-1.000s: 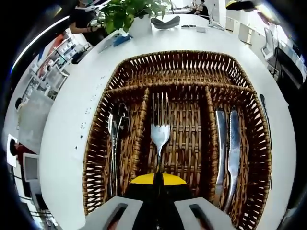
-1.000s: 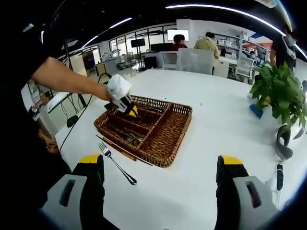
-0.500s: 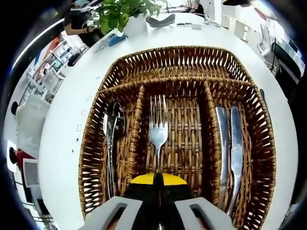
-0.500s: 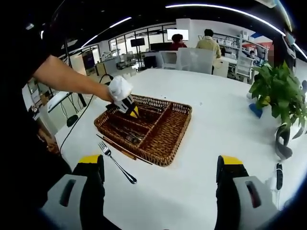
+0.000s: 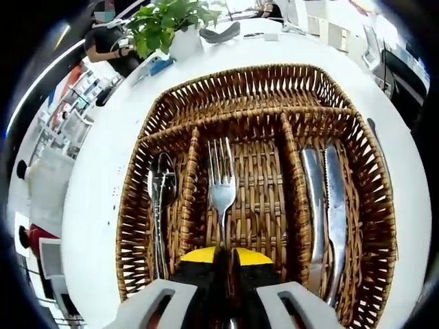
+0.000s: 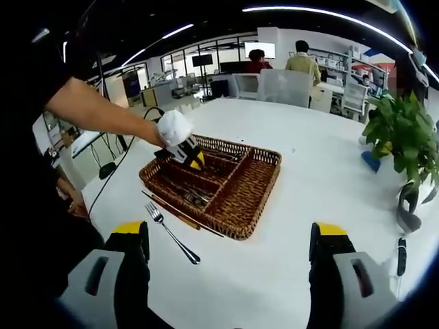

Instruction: Arrange the knives, forks, and spoons in their matching storage slots by inserting each utensil handle-first until every utensil is classified and aligned in the correct compartment

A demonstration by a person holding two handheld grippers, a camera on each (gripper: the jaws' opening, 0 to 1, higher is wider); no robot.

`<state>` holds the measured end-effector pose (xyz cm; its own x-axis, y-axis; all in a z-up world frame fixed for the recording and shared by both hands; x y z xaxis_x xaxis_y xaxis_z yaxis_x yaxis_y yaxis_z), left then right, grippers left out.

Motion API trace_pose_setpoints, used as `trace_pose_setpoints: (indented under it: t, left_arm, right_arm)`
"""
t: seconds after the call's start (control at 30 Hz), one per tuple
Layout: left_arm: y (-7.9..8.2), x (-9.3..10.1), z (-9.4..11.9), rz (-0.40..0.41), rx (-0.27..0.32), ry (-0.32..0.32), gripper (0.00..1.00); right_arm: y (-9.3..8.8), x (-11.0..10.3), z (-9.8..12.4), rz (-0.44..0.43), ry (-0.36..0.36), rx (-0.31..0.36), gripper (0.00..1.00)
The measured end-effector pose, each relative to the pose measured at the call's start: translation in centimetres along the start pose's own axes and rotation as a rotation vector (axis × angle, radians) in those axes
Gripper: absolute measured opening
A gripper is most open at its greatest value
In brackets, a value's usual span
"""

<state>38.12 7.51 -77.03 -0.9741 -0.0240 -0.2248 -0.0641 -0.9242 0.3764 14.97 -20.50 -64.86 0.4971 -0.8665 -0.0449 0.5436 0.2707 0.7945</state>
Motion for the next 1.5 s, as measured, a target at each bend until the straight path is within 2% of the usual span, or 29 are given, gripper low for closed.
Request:
trace_pose_setpoints:
  t: [0.03, 0.1, 0.13, 0.17, 0.2, 0.27, 0.3, 0.33, 0.37, 0.4, 0.43, 0.5, 0.57, 0.63, 0.7, 0.83, 1.0, 1.07, 1.2, 1.27, 1.4, 1.5]
  left_arm:
    - [0.1, 0.3, 0.2, 0.000, 0.018, -0.024, 0.18]
    - [0.3, 0.4, 0.8, -0.030, 0.058, -0.005, 0.24]
    - [0.2, 0.4, 1.1, -0.020, 0.053, 0.002, 0.24]
    - [0.3, 0.3, 1.5, -0.008, 0.064, 0.006, 0.25]
    - [0.4, 0.0, 2.0, 0.008, 0.102, 0.024, 0.25]
    - [0.3, -0.4, 3.0, 0.085, 0.127, 0.032, 0.28]
    - [0.3, -0.9, 3.3, 0.083, 0.151, 0.080, 0.38]
    - [0.3, -1.3, 3.7, 0.085, 0.197, 0.159, 0.53]
    - [0.3, -1.9, 4.4, 0.120, 0.244, 0.212, 0.69]
    - [0.2, -1.8, 4.6, 0.149, 0.246, 0.207, 0.74]
    - [-0.1, -2.0, 5.5, 0.238, 0.258, 0.224, 0.75]
    - [-0.8, -2.3, 7.5, 0.353, 0.321, 0.281, 0.81]
    - [-1.6, -2.3, 8.7, 0.457, 0.344, 0.304, 0.90]
    - [-2.3, -2.0, 10.2, 0.560, 0.411, 0.310, 1.00]
    - [-3.3, -1.2, 11.7, 0.605, 0.432, 0.320, 1.00]
    - [-5.0, 0.9, 14.3, 0.615, 0.422, 0.329, 1.00]
    - [-6.5, 4.7, 18.0, 0.729, 0.491, 0.324, 1.00]
    - [-6.8, 6.1, 19.0, 0.737, 0.483, 0.302, 1.00]
    - [-7.9, 8.8, 21.3, 0.773, 0.454, 0.340, 1.00]
    - [-8.4, 10.0, 22.5, 0.827, 0.471, 0.364, 1.00]
    - [-8.9, 12.2, 24.4, 0.847, 0.480, 0.395, 1.00]
    - [-9.4, 13.9, 25.5, 0.875, 0.479, 0.402, 1.00]
  right_arm:
    - [0.0, 0.0, 0.0, 0.003, 0.001, 0.002, 0.99]
    - [0.1, -0.1, 0.0, 0.003, 0.004, 0.006, 0.99]
    - [0.1, -0.1, 0.0, 0.008, 0.003, 0.008, 0.99]
    - [0.3, -0.1, 0.0, 0.019, -0.004, 0.014, 0.99]
    - [0.4, 0.0, 0.1, 0.019, -0.007, 0.019, 0.99]
    - [0.6, 0.1, 0.2, 0.012, -0.009, 0.029, 0.99]
    - [0.7, 0.2, 0.3, 0.015, -0.014, 0.036, 0.99]
    - [0.8, 0.3, 0.3, 0.018, -0.017, 0.039, 0.99]
    - [0.9, 0.3, 0.3, 0.020, -0.017, 0.040, 0.99]
    - [0.9, 0.3, 0.4, 0.021, -0.017, 0.042, 0.99]
    - [1.0, 0.4, 0.4, 0.022, -0.019, 0.048, 0.99]
    - [1.3, 0.4, 0.3, 0.025, -0.018, 0.053, 0.99]
    - [1.7, 0.4, 0.3, 0.032, -0.016, 0.063, 0.99]
    - [2.2, 0.2, 0.3, 0.026, -0.003, 0.083, 0.99]
    - [2.4, 0.0, 0.2, 0.025, 0.004, 0.089, 0.99]
    - [2.8, -0.3, 0.0, 0.047, 0.017, 0.089, 0.99]
    - [3.3, -0.7, 0.0, 0.061, 0.038, 0.107, 0.99]
    - [3.4, -1.0, 0.0, 0.081, 0.046, 0.108, 0.99]
    - [3.7, -1.0, 0.4, 0.068, 0.065, 0.123, 0.99]
    - [3.8, -1.0, 0.6, 0.051, 0.067, 0.139, 0.99]
    - [3.8, -0.9, 1.1, 0.061, 0.057, 0.147, 0.99]
    - [3.5, -1.1, 1.6, 0.061, 0.076, 0.154, 0.99]
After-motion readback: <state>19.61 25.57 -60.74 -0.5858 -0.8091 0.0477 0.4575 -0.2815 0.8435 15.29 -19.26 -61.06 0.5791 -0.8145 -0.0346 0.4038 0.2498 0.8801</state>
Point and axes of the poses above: the point that each gripper's makers call its tool centre point, and the gripper's own axes: z roughly backward along the fingers, x roughly to its right, y roughly out of its top, the point moved 10 cm from there along z, roughly backward along the fingers, and after that the axes turned 2 degrees about z, right-handed, at the moved point
